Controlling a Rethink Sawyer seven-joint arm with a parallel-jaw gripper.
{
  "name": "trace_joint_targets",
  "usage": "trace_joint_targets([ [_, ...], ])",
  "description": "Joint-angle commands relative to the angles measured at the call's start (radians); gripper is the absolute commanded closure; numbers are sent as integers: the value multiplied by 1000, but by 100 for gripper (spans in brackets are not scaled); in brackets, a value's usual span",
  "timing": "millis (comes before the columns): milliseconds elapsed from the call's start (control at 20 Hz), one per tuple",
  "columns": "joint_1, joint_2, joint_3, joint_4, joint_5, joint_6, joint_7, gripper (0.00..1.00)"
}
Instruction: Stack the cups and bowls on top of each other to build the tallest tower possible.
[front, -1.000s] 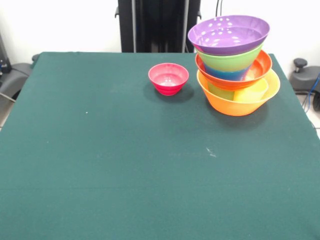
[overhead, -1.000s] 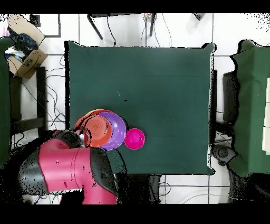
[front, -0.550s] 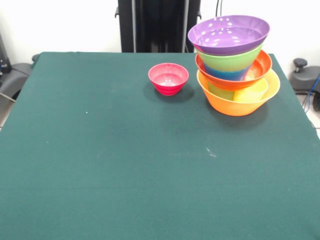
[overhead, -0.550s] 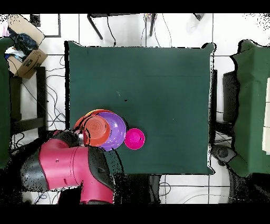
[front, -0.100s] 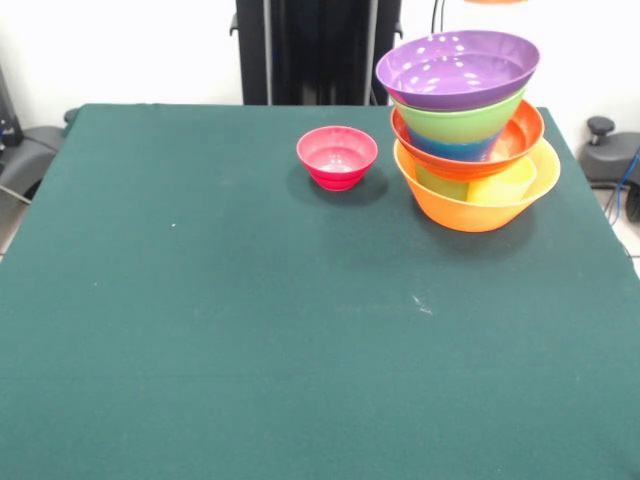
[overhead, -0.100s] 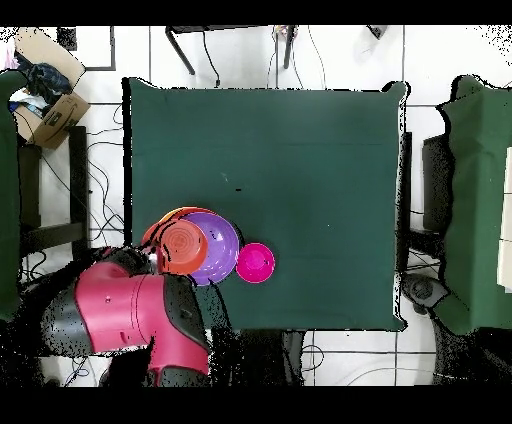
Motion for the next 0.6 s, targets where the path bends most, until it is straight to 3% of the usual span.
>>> trace_joint_targets([
  [50, 5, 99, 14, 82, -26, -81, 196, 100],
  [600, -11, 147, 24, 74, -10, -127, 170, 100],
])
